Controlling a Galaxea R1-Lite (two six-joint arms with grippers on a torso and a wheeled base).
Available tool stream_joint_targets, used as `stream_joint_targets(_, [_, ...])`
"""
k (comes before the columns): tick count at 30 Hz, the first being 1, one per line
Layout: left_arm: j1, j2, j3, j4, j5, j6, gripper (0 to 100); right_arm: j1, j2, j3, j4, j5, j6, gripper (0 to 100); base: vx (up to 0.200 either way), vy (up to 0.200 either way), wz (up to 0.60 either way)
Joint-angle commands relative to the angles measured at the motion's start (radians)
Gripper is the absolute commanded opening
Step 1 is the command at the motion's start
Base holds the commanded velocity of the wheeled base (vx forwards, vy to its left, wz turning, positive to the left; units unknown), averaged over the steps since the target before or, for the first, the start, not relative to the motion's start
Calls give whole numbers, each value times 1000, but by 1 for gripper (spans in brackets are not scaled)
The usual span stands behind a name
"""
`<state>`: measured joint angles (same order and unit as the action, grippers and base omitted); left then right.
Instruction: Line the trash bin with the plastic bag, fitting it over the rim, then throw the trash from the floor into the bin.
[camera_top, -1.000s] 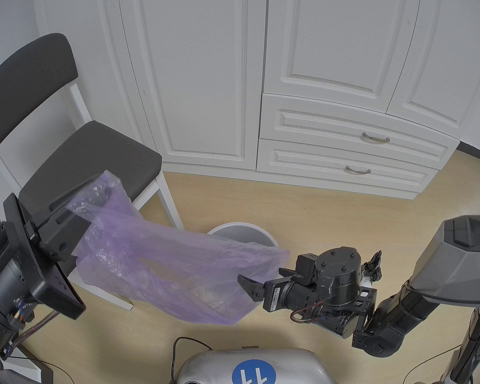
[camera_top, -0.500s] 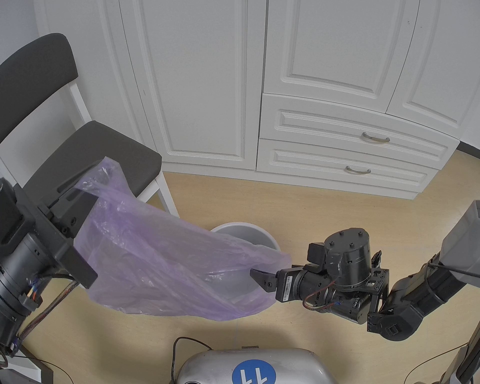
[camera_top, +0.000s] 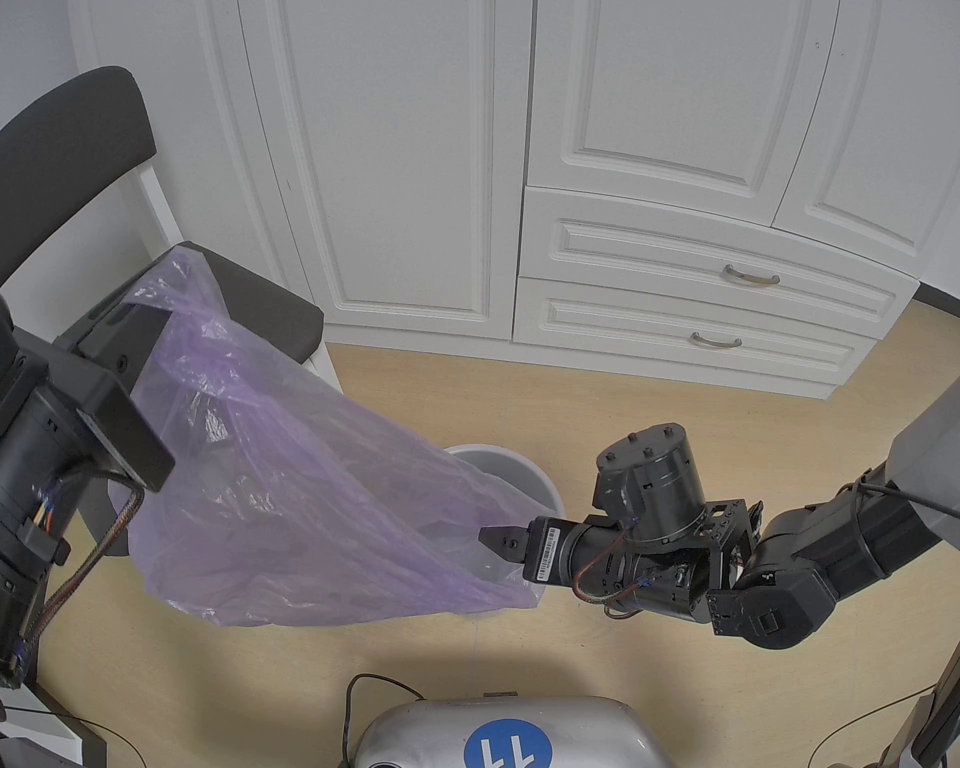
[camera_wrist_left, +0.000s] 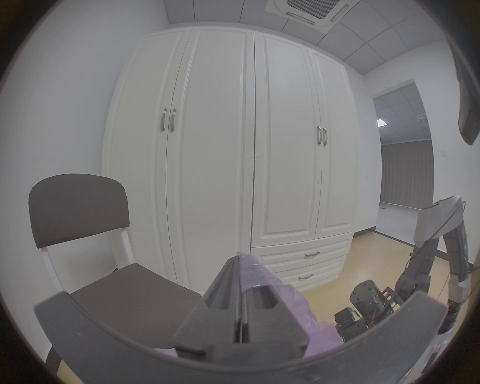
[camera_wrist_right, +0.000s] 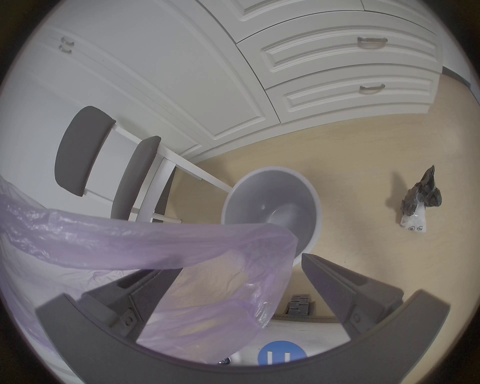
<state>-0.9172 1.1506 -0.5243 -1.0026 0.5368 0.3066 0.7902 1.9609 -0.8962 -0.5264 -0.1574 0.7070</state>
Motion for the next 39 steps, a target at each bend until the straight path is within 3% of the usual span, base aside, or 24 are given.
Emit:
stream_joint_targets(1, [5,4,-13,-4,3,0,0,11,27,-23,-3,1,19,100,0,0,0])
stream_joint_targets(12, [6,-9,-36,-5,42,0,0,15,55,-70,-12,1,121,100,0,0,0])
stream_joint_targets(27, [23,-8,-48,-18,42,-3,0,41,141,-73,-18,16,131,100,0,0,0])
stream_joint_targets(33, [23,-8,-43,-18,42,-3,0,43,171,-56,-141,15,178,100,0,0,0])
stream_joint_targets(39, [23,-8,-42,-18,42,-3,0,43,161,-40,-158,15,173,100,0,0,0])
